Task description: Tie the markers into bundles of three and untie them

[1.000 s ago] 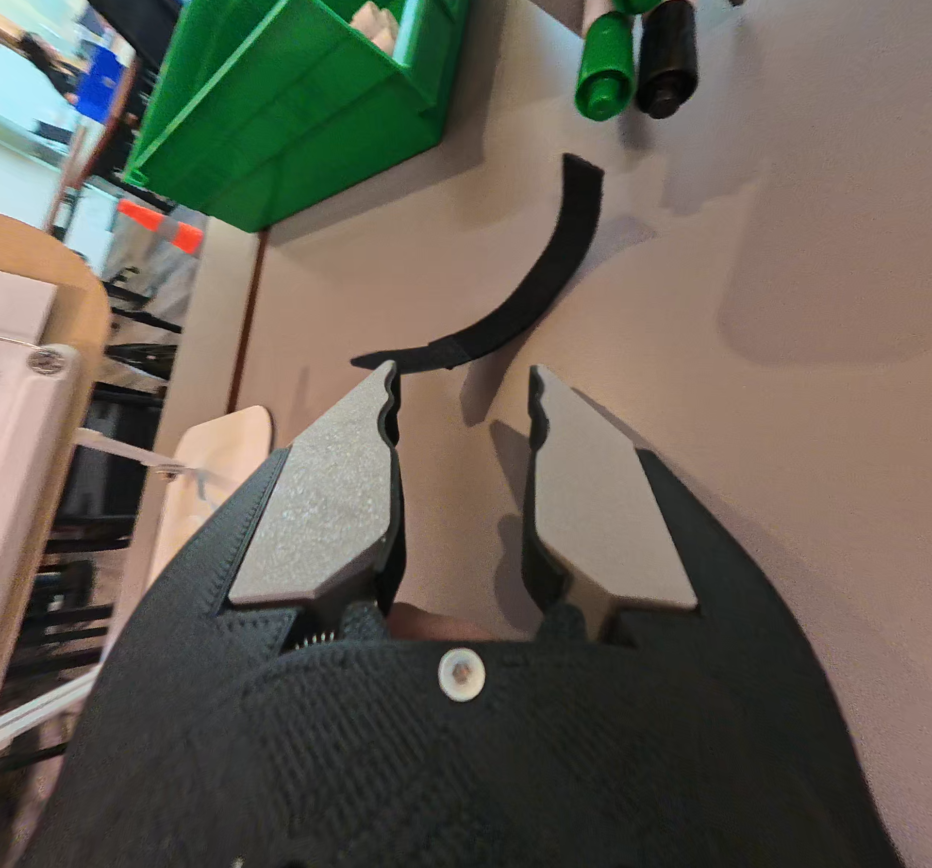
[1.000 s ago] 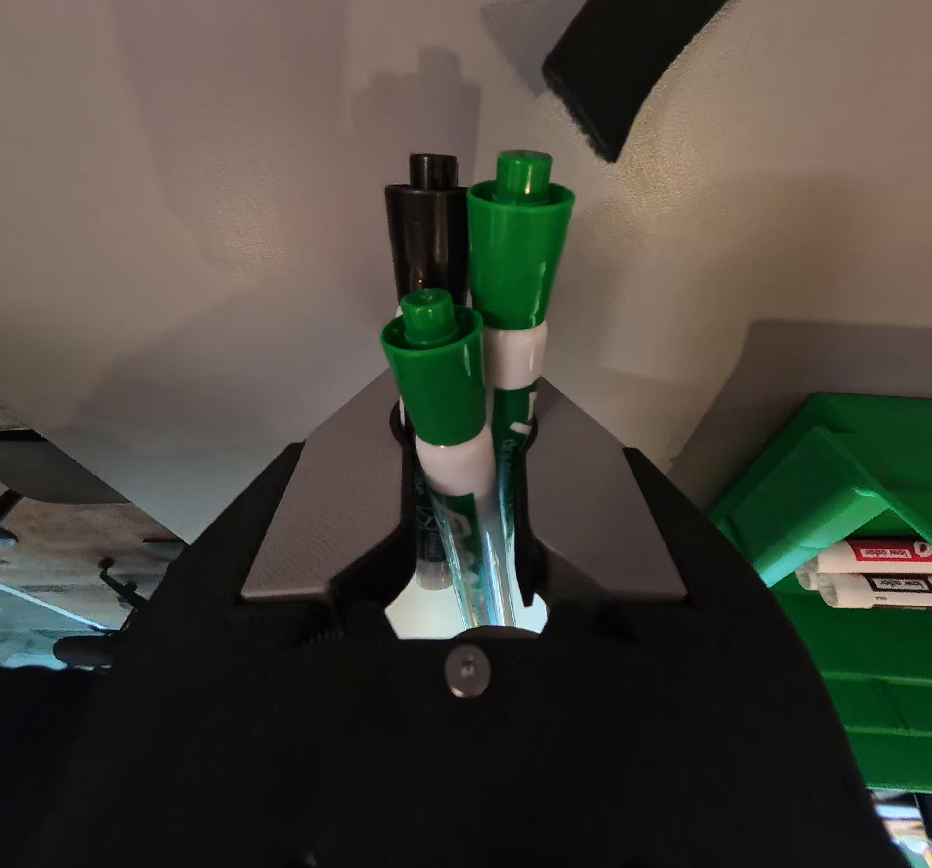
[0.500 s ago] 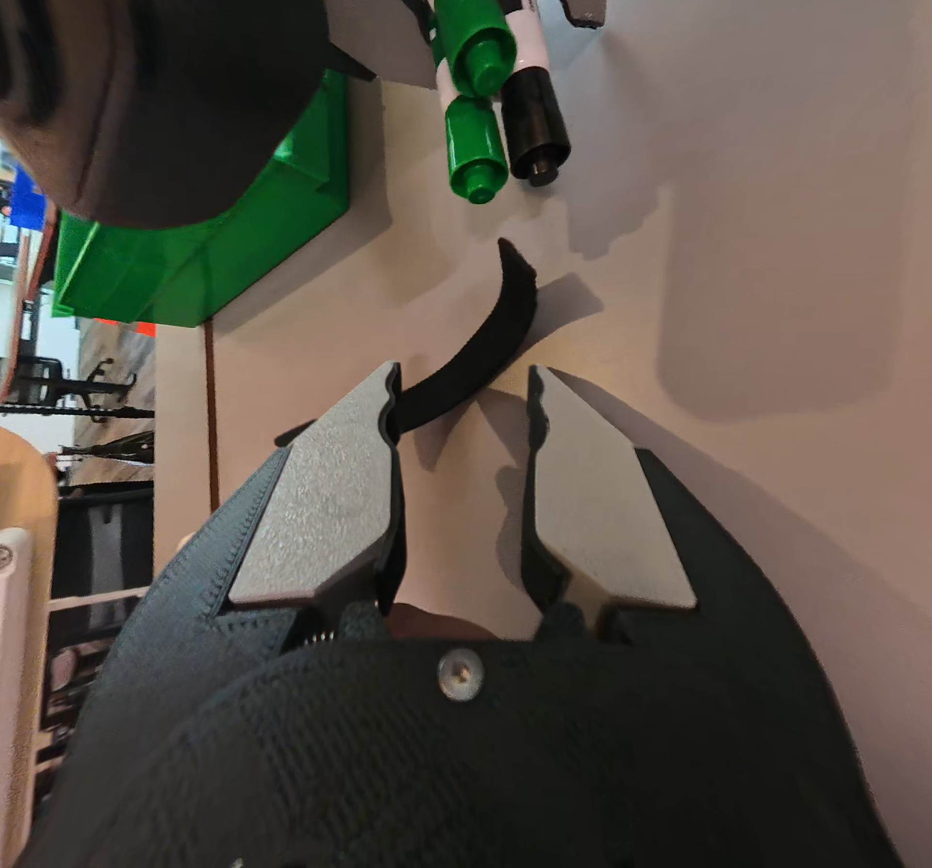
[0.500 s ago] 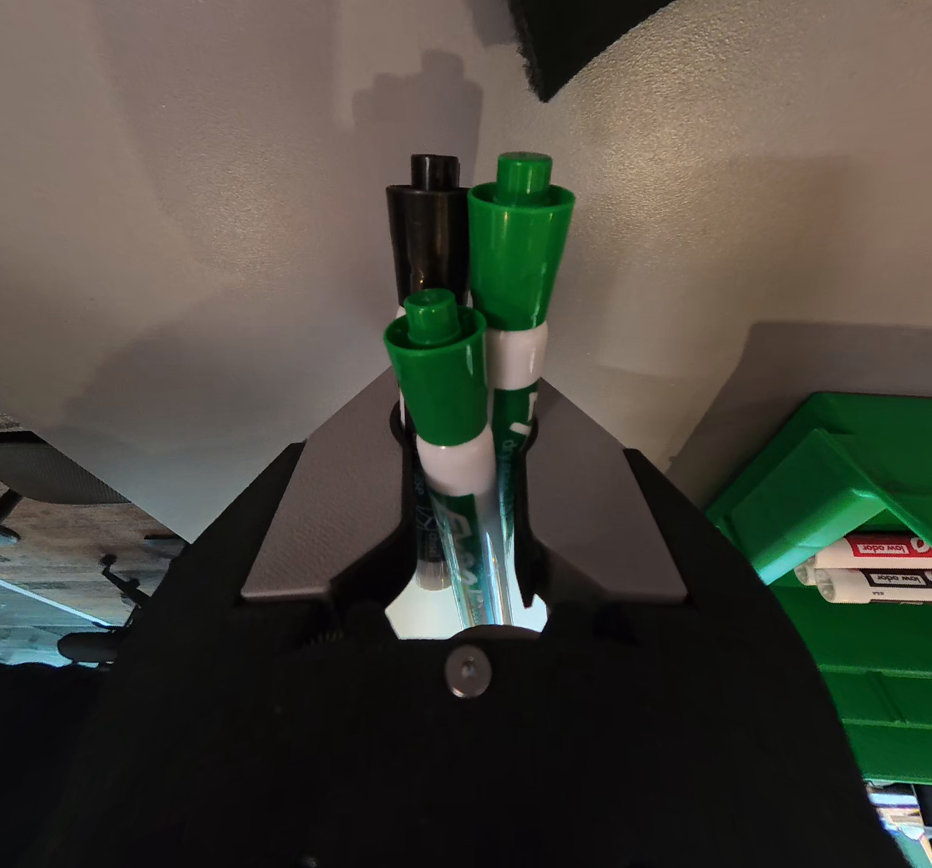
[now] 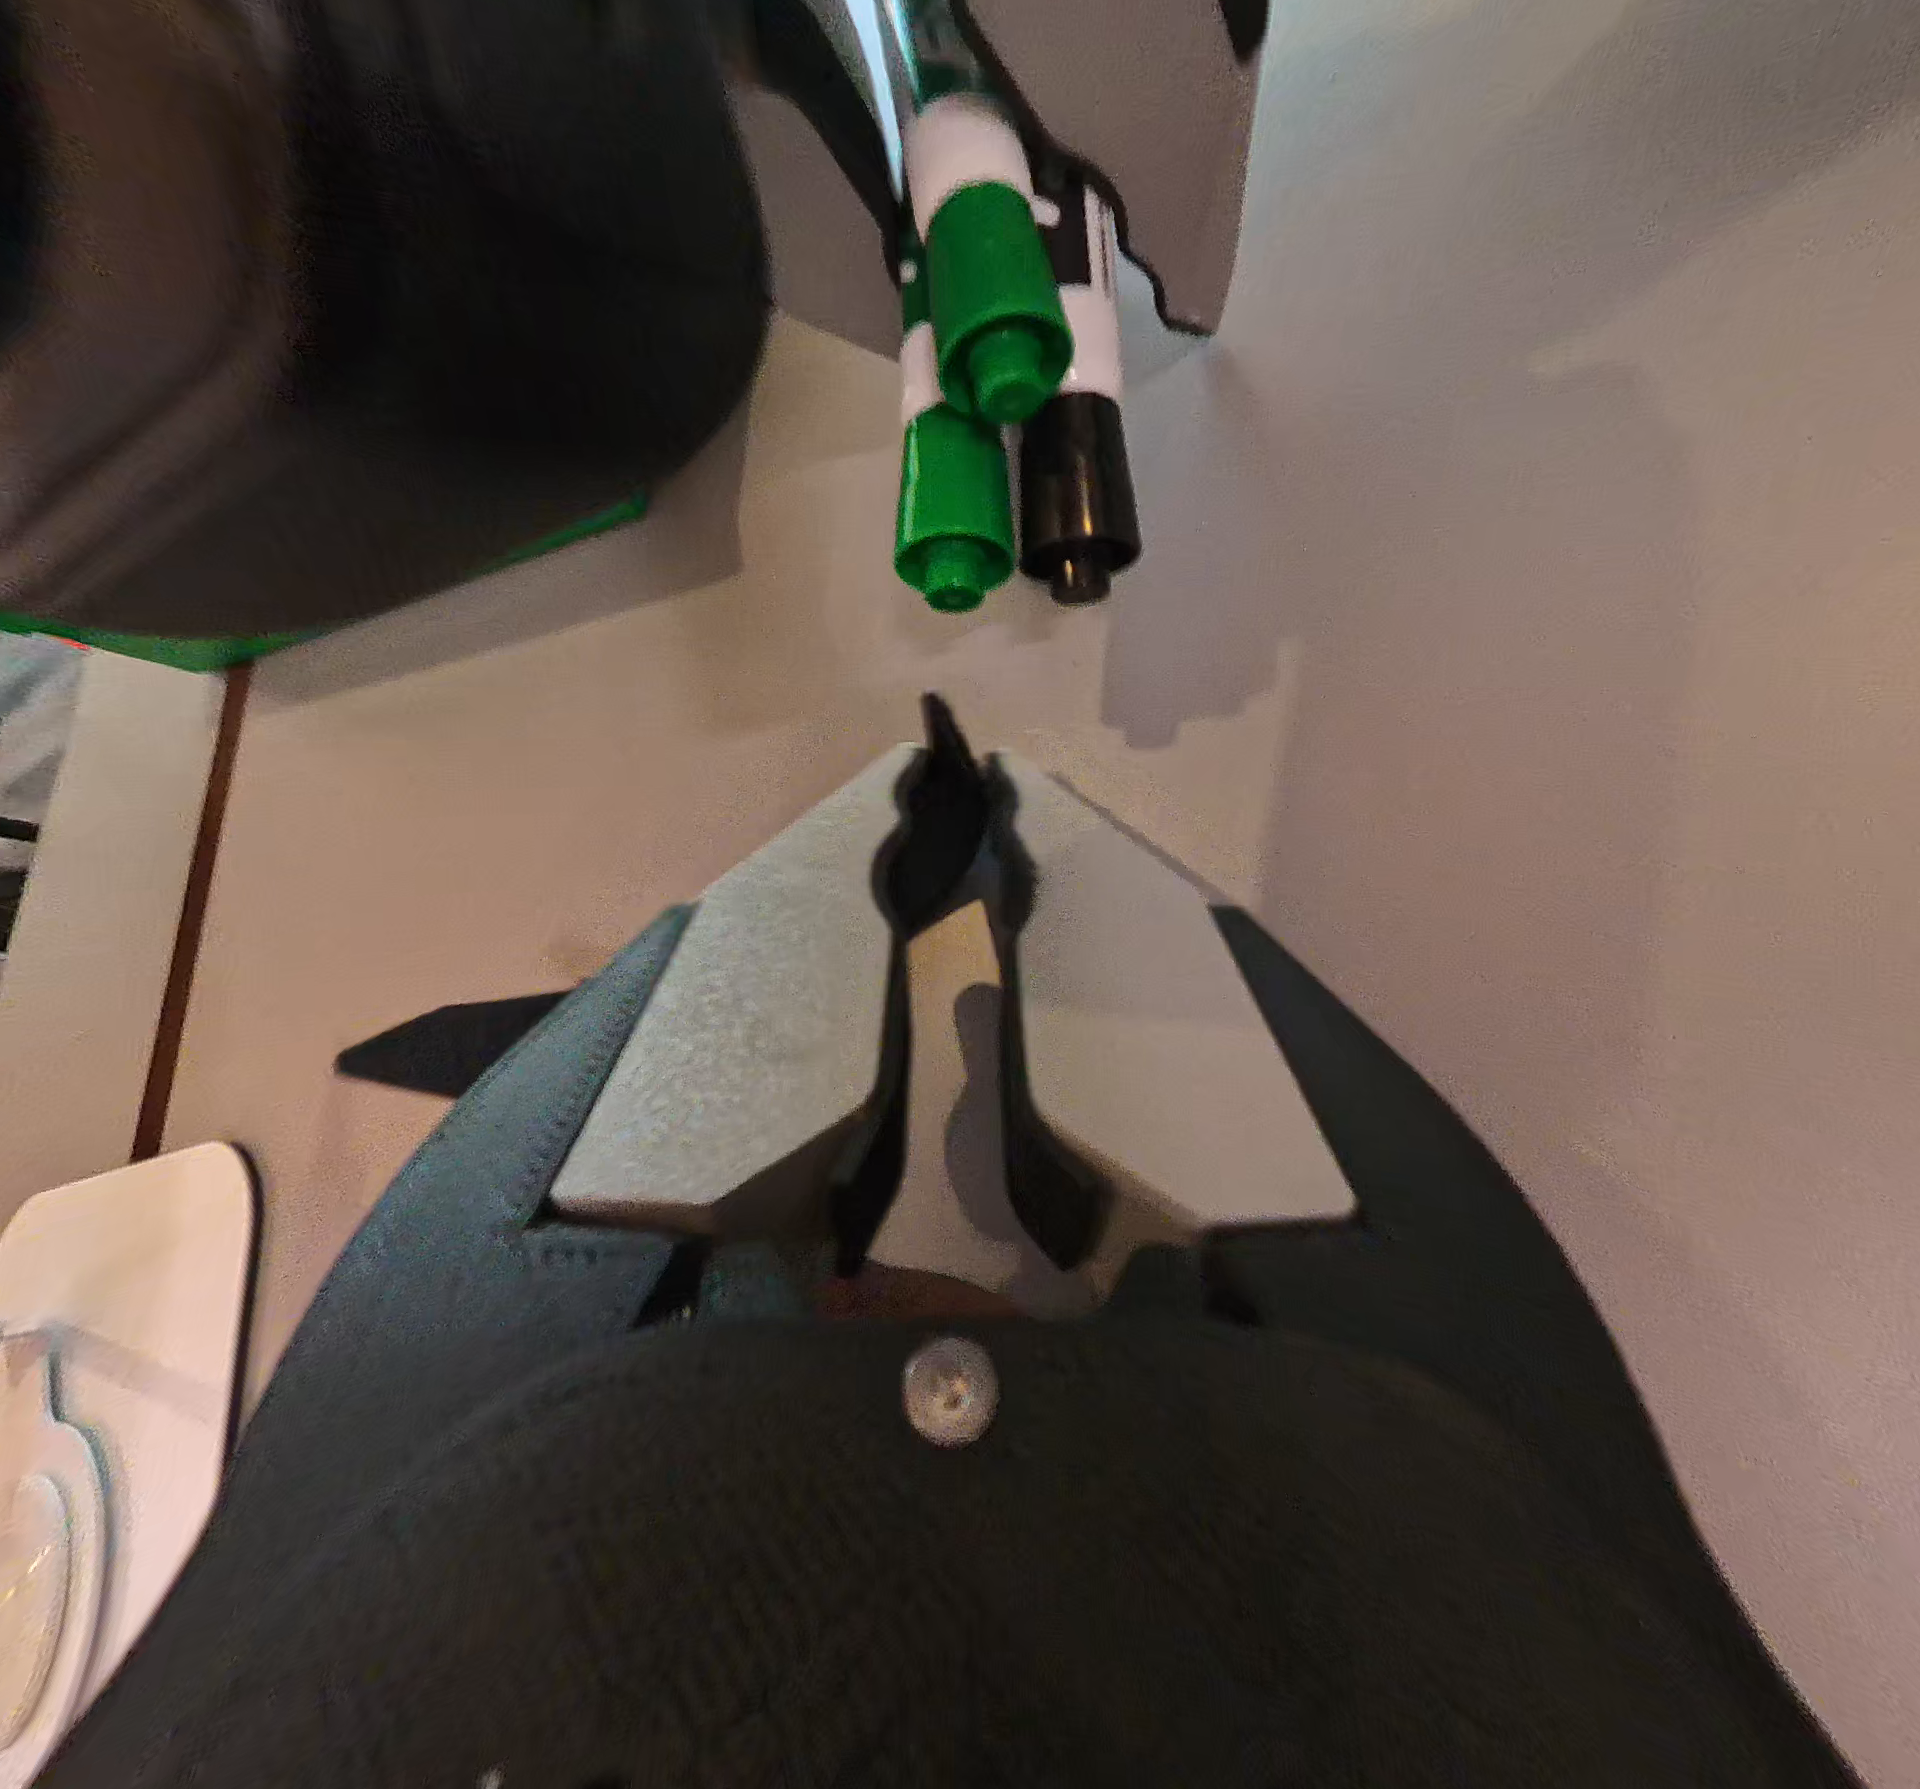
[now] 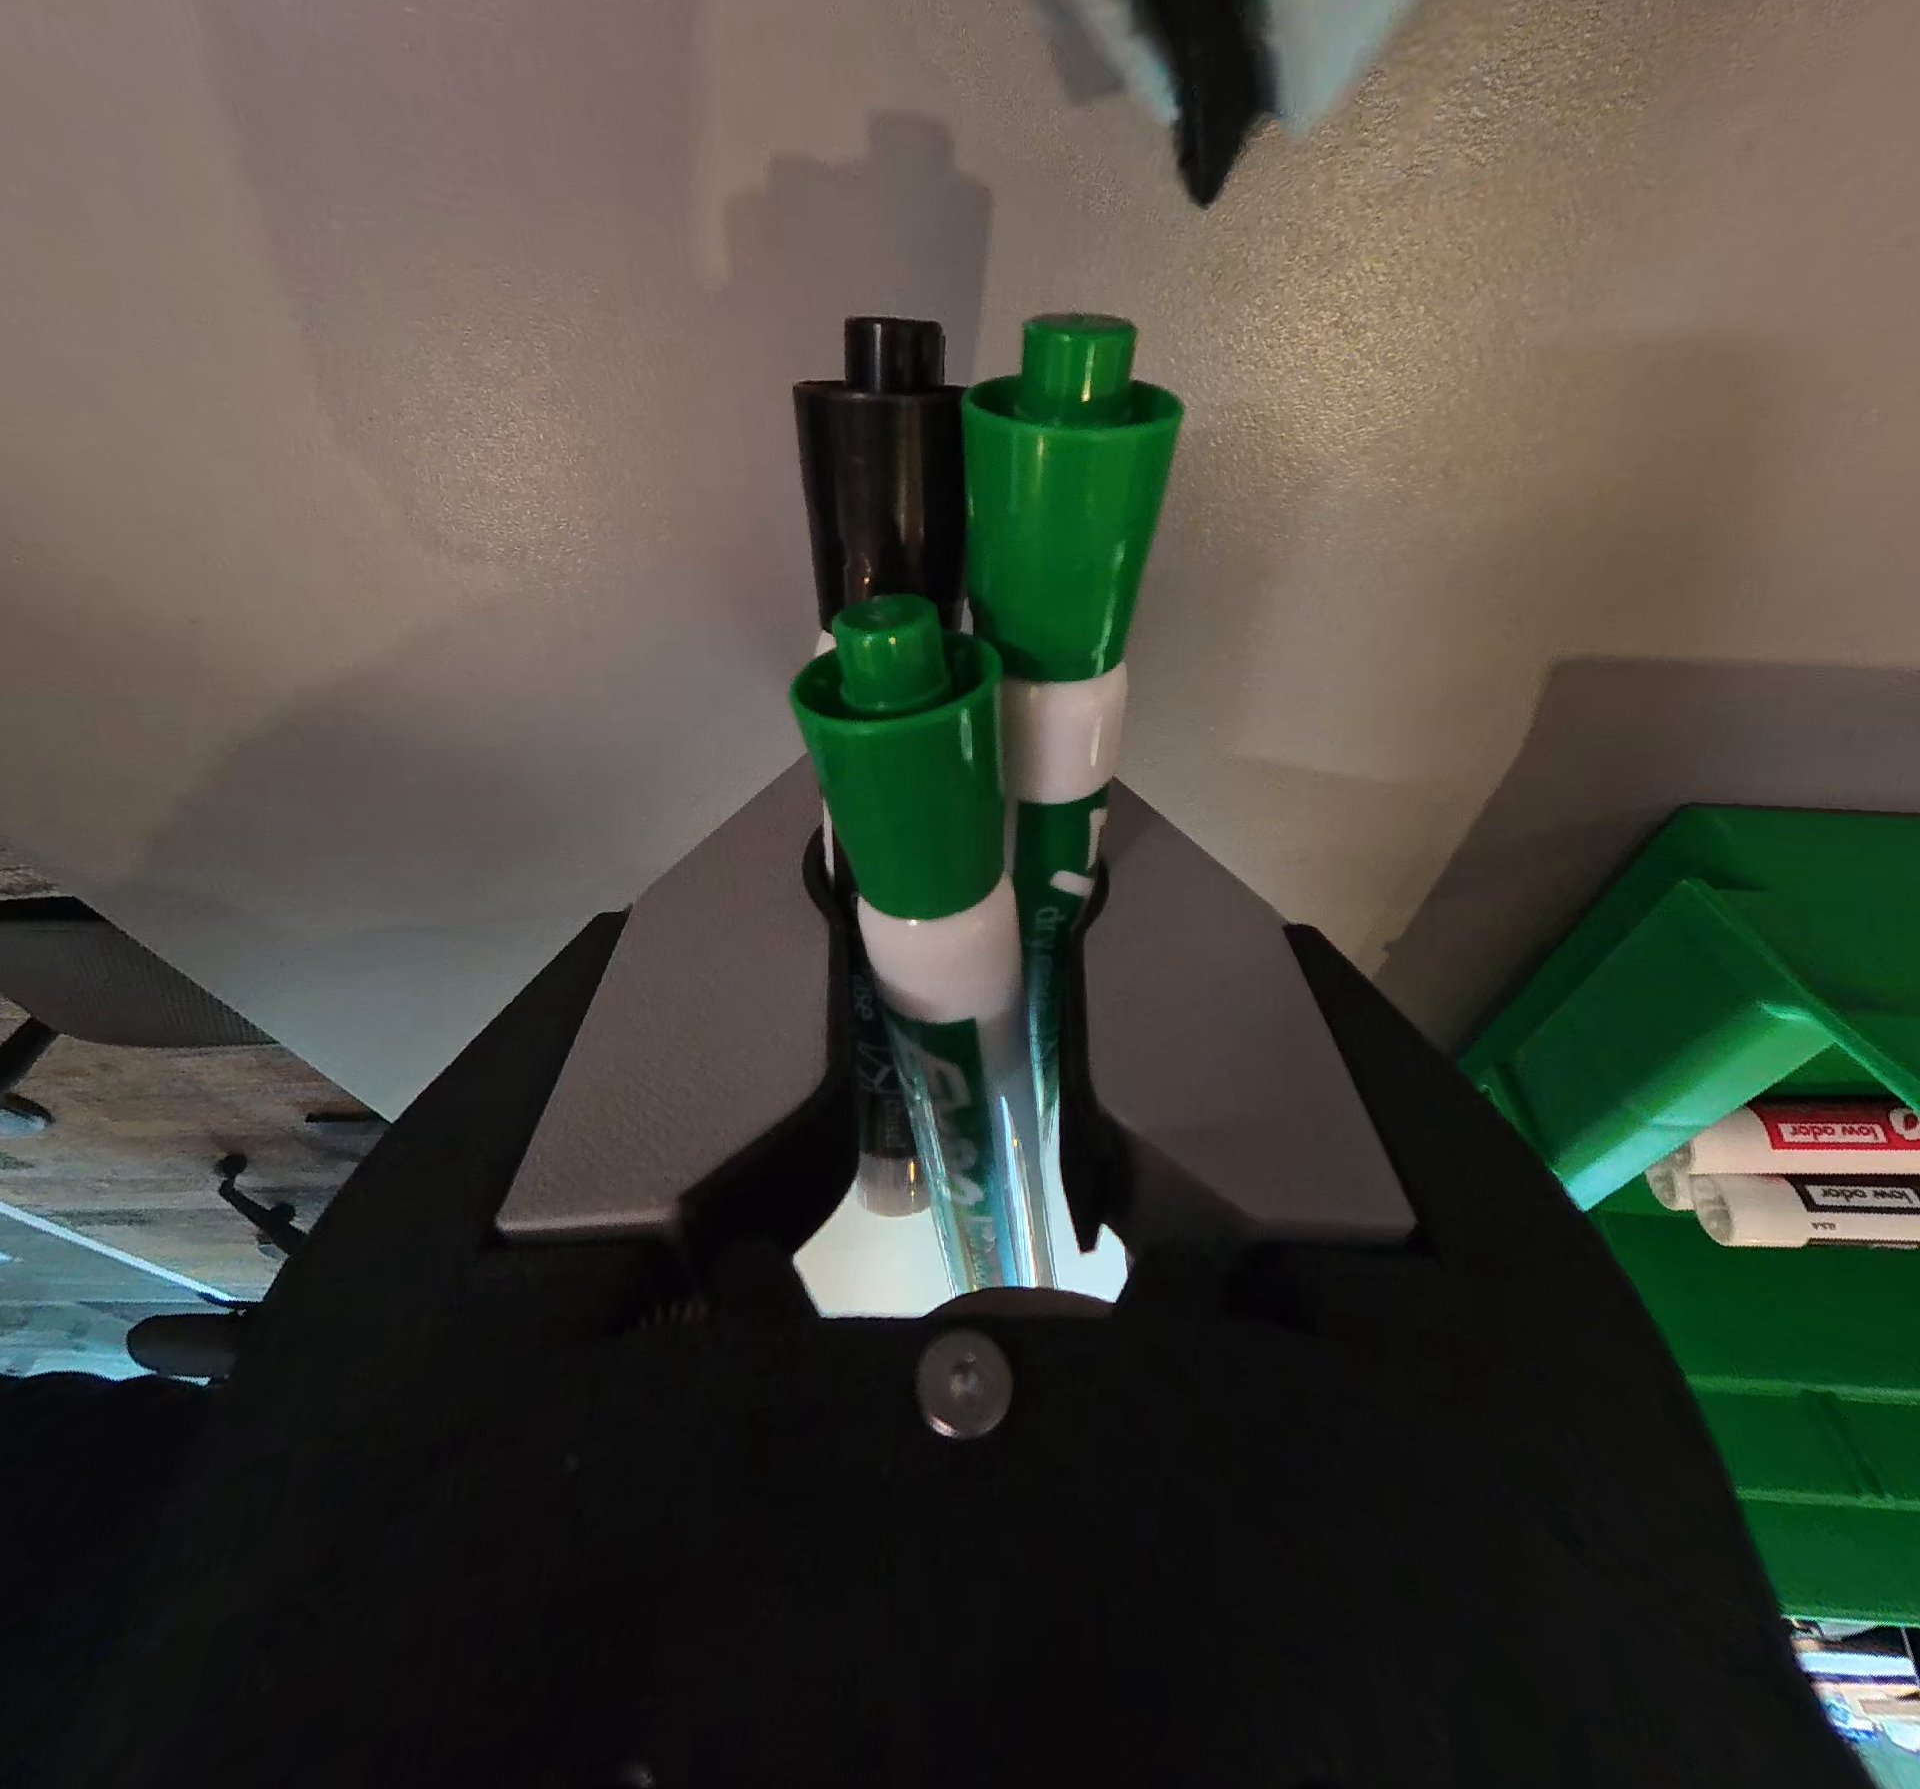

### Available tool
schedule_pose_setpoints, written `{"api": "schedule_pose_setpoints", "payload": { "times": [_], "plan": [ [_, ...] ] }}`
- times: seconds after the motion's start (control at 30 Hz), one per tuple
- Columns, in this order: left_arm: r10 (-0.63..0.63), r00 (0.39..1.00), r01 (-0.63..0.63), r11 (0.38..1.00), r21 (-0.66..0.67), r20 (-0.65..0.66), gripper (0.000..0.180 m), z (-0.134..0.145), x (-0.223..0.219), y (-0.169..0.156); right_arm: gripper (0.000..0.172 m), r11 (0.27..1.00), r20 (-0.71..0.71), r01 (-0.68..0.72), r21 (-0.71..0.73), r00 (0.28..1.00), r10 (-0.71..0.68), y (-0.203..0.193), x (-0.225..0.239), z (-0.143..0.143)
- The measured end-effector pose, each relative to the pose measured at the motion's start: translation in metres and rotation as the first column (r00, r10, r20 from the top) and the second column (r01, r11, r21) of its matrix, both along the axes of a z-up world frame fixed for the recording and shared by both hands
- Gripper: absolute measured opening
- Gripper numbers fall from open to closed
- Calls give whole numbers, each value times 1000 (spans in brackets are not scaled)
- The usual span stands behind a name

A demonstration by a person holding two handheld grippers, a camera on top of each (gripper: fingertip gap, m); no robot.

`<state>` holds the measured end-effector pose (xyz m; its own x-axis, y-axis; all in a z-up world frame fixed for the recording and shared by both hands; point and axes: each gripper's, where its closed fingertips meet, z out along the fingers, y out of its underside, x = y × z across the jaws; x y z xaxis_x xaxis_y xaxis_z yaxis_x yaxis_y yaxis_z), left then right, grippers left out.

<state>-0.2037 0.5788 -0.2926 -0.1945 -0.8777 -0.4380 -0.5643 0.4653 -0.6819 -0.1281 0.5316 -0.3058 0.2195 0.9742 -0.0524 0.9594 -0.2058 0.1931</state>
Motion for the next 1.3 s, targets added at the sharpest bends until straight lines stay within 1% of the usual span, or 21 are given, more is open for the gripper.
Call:
{"api": "schedule_pose_setpoints", "payload": {
  "times": [0.03, 0.1, 0.17, 0.23, 0.3, 0.33, 0.4, 0.43, 0.5, 0.53, 0.57, 0.63, 0.77, 0.9, 1.0, 1.07, 1.13, 1.2, 1.23, 1.3],
  "plan": [
    [-12, 999, 12, 1000, -2, -46, 1, -6, -4, -1, 36, 1000, 0, 0, 0, 1000, 0, 0, 0, 0],
    [-49, 990, 50, 999, 3, -131, 0, -9, -18, -4, 37, 1000, 1, -1, 1, 1000, 1, 0, 0, 0],
    [-57, 965, 65, 998, 23, -257, 0, -8, -39, -6, 36, 1000, 3, -3, 3, 1000, 3, 0, 0, 0],
    [-20, 911, 62, 994, 89, -413, 0, -7, -65, -4, 36, 1000, 3, -5, 2, 1000, 5, 0, 0, 0],
    [19, 806, 42, 995, 89, -591, 0, -12, -101, -10, 37, 1000, 5, -5, 1, 1000, 5, 0, 0, 0],
    [39, 766, 35, 994, 102, -642, 0, -13, -113, -11, 37, 1000, 8, -5, 1, 1000, 5, 0, 0, 0],
    [21, 741, 44, 996, 80, -671, 0, -12, -123, -20, 37, 1000, 14, -7, 3, 1000, 7, 0, 0, 0],
    [3, 743, 50, 997, 61, -669, 2, -11, -123, -25, 37, 1000, 15, -7, 4, 1000, 7, 0, 0, 0],
    [-8, 771, 53, 997, 52, -637, 15, -7, -117, -28, 36, 1000, 13, -4, 6, 1000, 4, 0, 0, 0],
    [-9, 770, 49, 998, 45, -638, 18, -6, -117, -29, 36, 1000, 11, -2, 6, 1000, 2, 0, 0, 0],
    [-6, 770, 48, 998, 49, -638, 27, -5, -117, -30, 36, 1000, 8, 1, 5, 1000, -1, 0, 0, 0],
    [0, 783, 55, 996, 69, -622, 51, -2, -113, -31, 36, 1000, 5, 5, 5, 1000, -5, 0, 0, 0],
    [-7, 820, 58, 996, 72, -572, 61, 7, -107, -31, 37, 1000, 10, 4, 6, 1000, -4, 0, 0, 0],
    [67, 852, -30, 996, 80, -518, 72, 20, -118, -19, 37, 1000, 9, 7, 7, 1000, -7, 0, 0, 0],
    [132, 862, -115, 991, 64, -489, 80, 17, -130, -10, 36, 1000, 7, 7, 8, 1000, -7, 0, 0, 0],
    [151, 895, -139, 989, 58, -420, 85, 15, -131, -4, 37, 1000, 10, 1, 7, 1000, -1, 0, 0, 0],
    [175, 931, -172, 984, 40, -319, 88, 17, -131, 2, 37, 1000, 12, 0, 6, 1000, 0, 0, 0, 0],
    [205, 954, -209, 978, 8, -219, 90, 20, -131, 9, 37, 1000, 14, -1, 9, 1000, 1, 0, 0, 0],
    [219, 961, -225, 974, -17, -167, 90, 22, -130, 12, 36, 1000, 14, -3, 12, 1000, 3, 0, 0, 0],
    [226, 970, -236, 965, -111, -94, 90, 20, -126, 10, 36, 1000, 12, -5, 15, 1000, 5, 0, 0, 0]
  ]
}}
